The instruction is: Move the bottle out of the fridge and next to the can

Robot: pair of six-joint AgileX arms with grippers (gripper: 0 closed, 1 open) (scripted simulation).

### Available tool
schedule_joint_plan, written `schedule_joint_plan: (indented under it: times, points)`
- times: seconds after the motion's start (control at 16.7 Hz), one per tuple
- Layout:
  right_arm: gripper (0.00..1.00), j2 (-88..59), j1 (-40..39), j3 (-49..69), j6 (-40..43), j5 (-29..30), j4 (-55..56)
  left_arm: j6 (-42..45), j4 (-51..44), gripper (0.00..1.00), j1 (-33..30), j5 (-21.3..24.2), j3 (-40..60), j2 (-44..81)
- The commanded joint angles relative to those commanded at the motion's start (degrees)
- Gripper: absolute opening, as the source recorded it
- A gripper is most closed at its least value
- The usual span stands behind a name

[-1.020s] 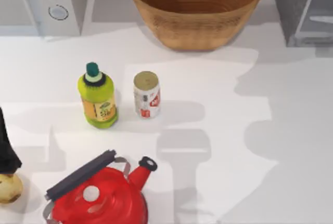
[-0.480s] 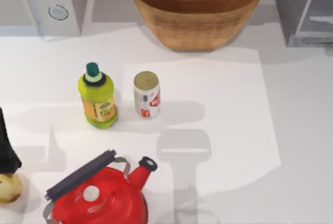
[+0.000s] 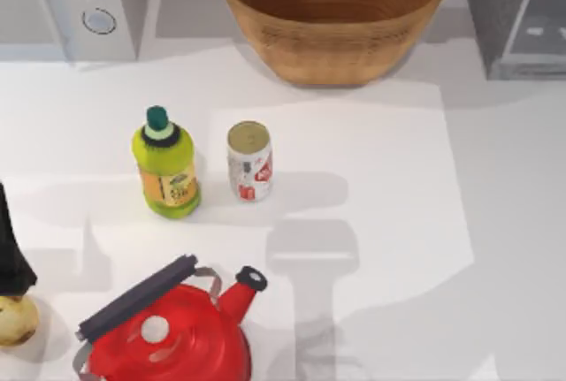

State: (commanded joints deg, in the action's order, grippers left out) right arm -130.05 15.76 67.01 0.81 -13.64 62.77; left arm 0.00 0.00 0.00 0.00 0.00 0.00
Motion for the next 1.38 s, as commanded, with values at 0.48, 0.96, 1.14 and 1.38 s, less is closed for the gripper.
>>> schedule_joint_plan:
  times: [0.48, 0.96, 1.14, 1.38]
  points:
    - [1.0, -4.8, -1.0, 9.8, 0.0, 1.1, -5.0, 0.0, 0.0, 1.0, 0.0, 0.0, 0.0, 0.0]
    - [0.55, -4.8, -1.0, 9.8, 0.0, 1.1, -5.0, 0.0, 0.0, 1.0, 0.0, 0.0, 0.0, 0.0]
    - [0.32, -4.8, -1.0, 9.8, 0.0, 1.1, -5.0, 0.0, 0.0, 1.0, 0.0, 0.0, 0.0, 0.0]
    - [0.02, -4.8, -1.0, 9.8, 0.0, 1.1, -5.0, 0.0, 0.0, 1.0, 0.0, 0.0, 0.0, 0.0]
